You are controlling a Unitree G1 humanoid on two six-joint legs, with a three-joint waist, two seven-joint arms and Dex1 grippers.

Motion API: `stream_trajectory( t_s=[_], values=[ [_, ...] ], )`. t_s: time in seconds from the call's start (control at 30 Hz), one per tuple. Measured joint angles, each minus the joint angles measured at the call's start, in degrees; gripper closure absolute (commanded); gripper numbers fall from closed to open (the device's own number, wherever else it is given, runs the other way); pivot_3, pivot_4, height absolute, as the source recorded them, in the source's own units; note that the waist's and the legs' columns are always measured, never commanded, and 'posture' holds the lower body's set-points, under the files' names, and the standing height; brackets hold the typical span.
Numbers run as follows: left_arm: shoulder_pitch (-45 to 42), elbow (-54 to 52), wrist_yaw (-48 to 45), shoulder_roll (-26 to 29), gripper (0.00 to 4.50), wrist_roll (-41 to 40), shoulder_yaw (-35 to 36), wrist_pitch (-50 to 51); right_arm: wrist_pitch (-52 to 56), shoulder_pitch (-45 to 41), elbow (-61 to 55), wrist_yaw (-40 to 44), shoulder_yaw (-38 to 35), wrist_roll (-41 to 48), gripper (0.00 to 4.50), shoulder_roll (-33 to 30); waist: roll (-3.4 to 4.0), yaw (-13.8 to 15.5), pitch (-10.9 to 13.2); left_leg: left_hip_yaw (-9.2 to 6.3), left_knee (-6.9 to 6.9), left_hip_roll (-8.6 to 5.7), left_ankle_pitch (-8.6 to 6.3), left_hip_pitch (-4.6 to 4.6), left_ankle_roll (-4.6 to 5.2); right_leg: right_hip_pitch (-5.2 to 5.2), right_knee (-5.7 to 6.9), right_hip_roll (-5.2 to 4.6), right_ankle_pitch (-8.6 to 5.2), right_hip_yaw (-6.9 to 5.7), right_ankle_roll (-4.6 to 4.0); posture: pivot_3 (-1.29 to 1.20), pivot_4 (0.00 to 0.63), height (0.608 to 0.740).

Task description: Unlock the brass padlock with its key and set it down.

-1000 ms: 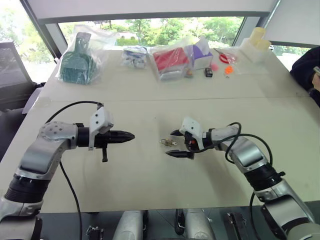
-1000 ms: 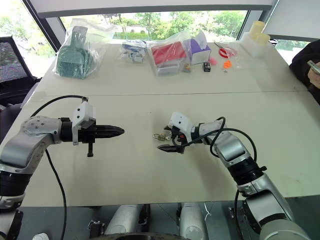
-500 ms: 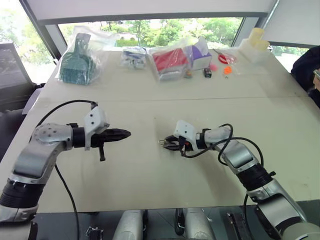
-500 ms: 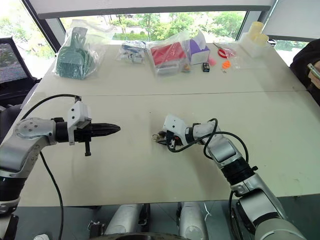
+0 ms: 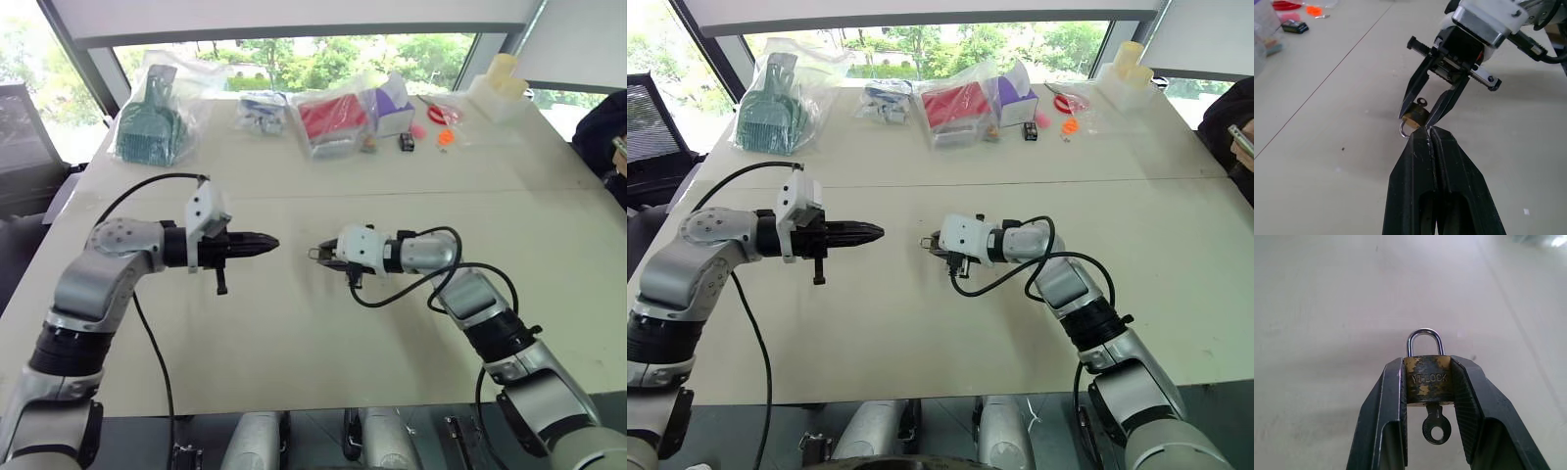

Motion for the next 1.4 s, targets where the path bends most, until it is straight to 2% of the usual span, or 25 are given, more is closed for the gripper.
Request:
stream_trajectory(
  t_s=[0.13, 0.37, 0.43, 0.5, 0.6, 0.8, 0.9, 1.17, 1.4],
  values=[
    [-0.1, 2.8, -1.0, -0.7, 4.50, 2.4, -2.2, -2.7, 0.7, -0.1, 1.5, -0.1, 0.1, -0.1, 3.79, 0.7, 0.00, 0.0, 0.0, 0.00, 0.00, 0.00, 0.00, 0.00, 0.00, -0.01, 0.01, 0.00, 0.00, 0.00, 0.00, 0.00, 0.150, 0.740],
    [0.5, 3.7, -1.8, -0.8, 4.50, 4.5, -3.1, -5.5, 0.5, -1.9, 11.4, 0.2, 0.8, -1.2, 3.79, 4.2, 0.00, -0.1, 0.0, 0.00, 0.00, 0.00, 0.00, 0.00, 0.00, -0.02, 0.04, -0.01, 0.00, 0.01, -0.01, 0.00, 0.150, 0.740],
    [0.6, 3.7, -1.7, -1.1, 4.50, 4.6, -3.1, -5.5, 0.7, -2.4, 13.0, 0.9, 0.8, -1.2, 2.70, 4.8, 0.00, -0.1, 0.0, 0.00, 0.00, 0.00, 0.00, 0.00, 0.00, -0.02, 0.04, -0.01, 0.00, 0.01, -0.01, 0.00, 0.150, 0.740],
    [0.9, 3.7, -1.5, -1.2, 4.50, 4.9, -3.2, -5.6, 0.4, -2.6, 14.3, 1.3, 0.7, -1.2, 1.84, 5.1, 0.00, -0.1, 0.0, 0.00, 0.00, 0.00, 0.00, 0.00, 0.00, -0.02, 0.04, -0.01, 0.00, 0.01, -0.01, 0.00, 0.150, 0.740],
    [1.0, 3.8, -1.4, -1.5, 4.50, 5.6, -3.5, -5.8, 0.5, -3.0, 14.1, 2.0, 0.2, -0.9, 0.18, 4.9, 0.00, -0.1, 0.0, -0.01, 0.00, 0.00, 0.00, 0.00, 0.00, -0.02, 0.06, -0.01, 0.00, 0.02, -0.01, 0.00, 0.150, 0.740],
    [-0.4, 11.1, -2.4, -4.9, 4.50, 8.9, -6.2, -11.4, 5.2, -0.8, 8.7, 4.7, -1.3, 0.9, 0.08, 1.5, 0.00, 0.4, 0.0, 0.00, 0.01, -0.03, 0.00, -0.01, 0.00, -0.02, 0.07, -0.03, 0.00, 0.01, -0.01, 0.00, 0.150, 0.740],
    [-2.7, 17.2, -3.5, -7.6, 3.63, 10.7, -7.7, -15.2, 8.5, 1.0, 4.4, 5.5, -3.8, 2.3, 0.00, -1.5, -0.01, 0.4, 0.0, 0.00, 0.04, -0.05, 0.00, -0.03, 0.01, -0.02, 0.07, -0.05, 0.00, 0.01, 0.00, 0.00, 0.150, 0.740],
    [-13.4, 36.4, -10.0, -13.5, 0.15, 16.5, -11.7, -31.3, 19.0, 8.1, -9.9, 6.2, -9.0, 7.8, 0.00, -7.1, -0.02, 0.2, 0.0, 0.03, 0.03, -0.04, 0.00, 0.00, 0.01, -0.03, 0.09, -0.04, 0.00, -0.01, -0.01, 0.00, 0.150, 0.740],
    [-20.8, 53.5, -15.1, -17.0, 0.07, 21.4, -13.2, -43.4, 23.1, 10.6, -15.6, 4.2, -10.0, 8.7, 0.00, -7.7, -0.04, 0.4, 0.0, 0.01, 0.05, -0.05, 0.00, -0.05, 0.01, -0.04, 0.08, -0.05, 0.00, -0.03, 0.00, 0.00, 0.150, 0.740]
  ],
)
